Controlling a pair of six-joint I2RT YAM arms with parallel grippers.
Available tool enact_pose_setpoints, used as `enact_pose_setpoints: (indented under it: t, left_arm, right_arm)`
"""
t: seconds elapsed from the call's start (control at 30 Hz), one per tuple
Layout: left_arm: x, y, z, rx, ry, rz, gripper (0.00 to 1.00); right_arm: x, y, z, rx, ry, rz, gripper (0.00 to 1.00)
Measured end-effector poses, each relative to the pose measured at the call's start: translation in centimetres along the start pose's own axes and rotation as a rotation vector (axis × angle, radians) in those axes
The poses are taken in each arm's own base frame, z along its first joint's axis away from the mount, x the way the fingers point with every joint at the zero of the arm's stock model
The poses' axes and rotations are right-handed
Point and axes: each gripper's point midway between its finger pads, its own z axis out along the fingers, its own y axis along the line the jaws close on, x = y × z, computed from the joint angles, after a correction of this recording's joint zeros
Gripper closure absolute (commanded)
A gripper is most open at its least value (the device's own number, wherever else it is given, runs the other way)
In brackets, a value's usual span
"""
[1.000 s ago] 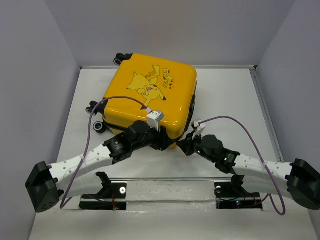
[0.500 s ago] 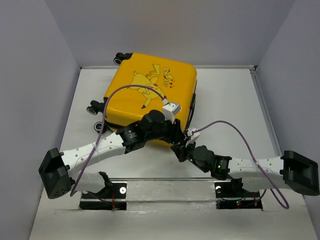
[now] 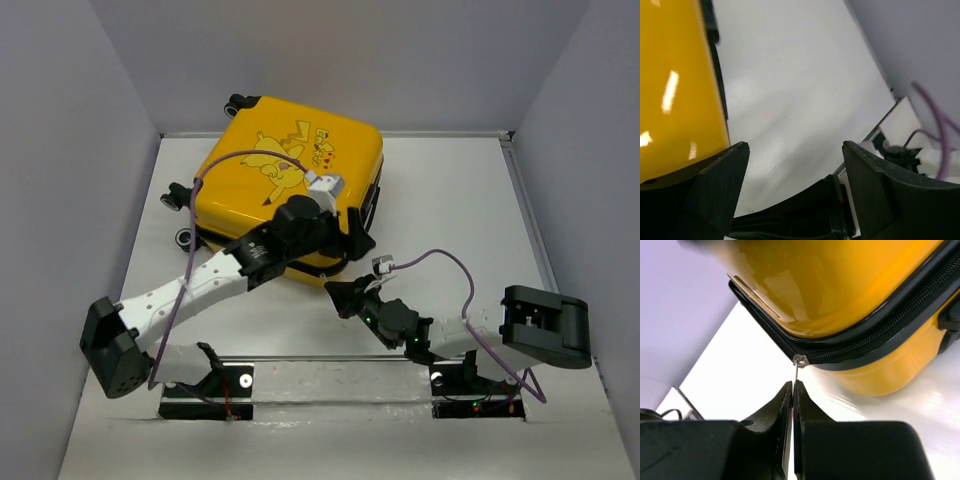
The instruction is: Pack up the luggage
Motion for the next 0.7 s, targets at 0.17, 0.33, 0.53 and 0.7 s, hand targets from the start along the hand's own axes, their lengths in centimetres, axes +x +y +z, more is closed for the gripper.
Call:
enact_pose_setpoints:
  t: [0.17,0.33,0.53,0.7]
  left_arm:
    - [-11.9,8.9,-8.8,-0.194,-0.376,-0.142,0.01]
    - [-16.0,21.7,-21.4,-0.587,-0.689,-0.277,0.01]
    - [-12.3,30.8,-25.6,-0.776,-0.677,-0.45,0.01]
    - [-8.9,36.2,-22.6,-0.765,-0.566,-0.631,0.01]
  right_arm:
    - [0.5,0.2,-0.2,-0.017,0.031,-0.005,0.93]
    - [0.5,0.5,-0.5,-0.042,0.062,-0.011,0.93]
    - [0.7,0.4,-0.5,-0.053,0.084,-0.017,0.93]
    - [0.7,0.5,-0.6,-0.06,0.095,-0.023,0.93]
